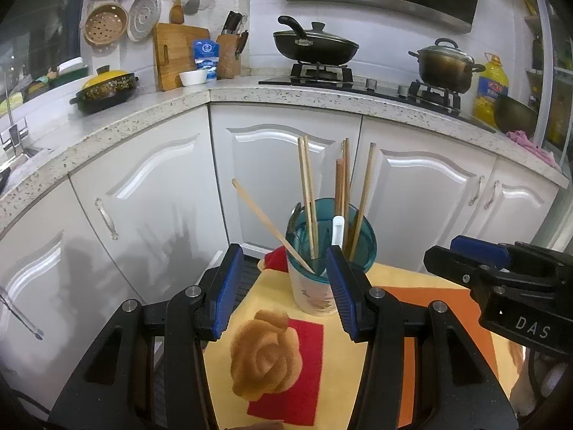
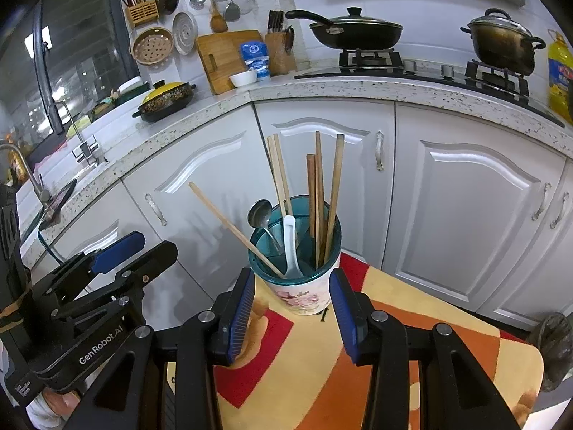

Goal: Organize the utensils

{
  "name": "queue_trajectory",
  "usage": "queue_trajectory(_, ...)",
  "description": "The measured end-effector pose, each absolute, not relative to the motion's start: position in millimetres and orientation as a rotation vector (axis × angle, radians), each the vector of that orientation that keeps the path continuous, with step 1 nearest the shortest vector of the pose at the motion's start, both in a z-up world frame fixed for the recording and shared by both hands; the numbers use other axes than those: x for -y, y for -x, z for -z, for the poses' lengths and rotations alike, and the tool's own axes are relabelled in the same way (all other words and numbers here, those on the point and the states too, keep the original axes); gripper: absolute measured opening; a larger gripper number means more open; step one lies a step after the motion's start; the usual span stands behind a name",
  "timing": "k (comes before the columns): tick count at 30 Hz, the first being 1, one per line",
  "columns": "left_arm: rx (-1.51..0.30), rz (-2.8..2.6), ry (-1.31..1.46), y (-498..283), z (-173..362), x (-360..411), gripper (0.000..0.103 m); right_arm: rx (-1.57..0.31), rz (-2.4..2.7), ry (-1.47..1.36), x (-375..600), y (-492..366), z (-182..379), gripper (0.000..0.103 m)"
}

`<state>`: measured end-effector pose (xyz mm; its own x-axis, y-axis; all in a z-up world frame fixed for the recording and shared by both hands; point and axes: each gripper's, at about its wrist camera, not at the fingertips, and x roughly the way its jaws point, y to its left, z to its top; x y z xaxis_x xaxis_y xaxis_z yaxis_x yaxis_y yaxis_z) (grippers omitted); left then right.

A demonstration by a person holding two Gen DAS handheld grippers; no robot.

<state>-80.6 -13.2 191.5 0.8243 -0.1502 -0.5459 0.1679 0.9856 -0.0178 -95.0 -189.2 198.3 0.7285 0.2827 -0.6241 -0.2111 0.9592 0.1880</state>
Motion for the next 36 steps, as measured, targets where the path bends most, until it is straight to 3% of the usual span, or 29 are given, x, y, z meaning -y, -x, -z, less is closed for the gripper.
queue_trajectory(36, -0.567, 0.153, -0.032, 81, -190, 8, 0.047, -0.735, -0.289, -0.076, 172, 94, -190, 0.042)
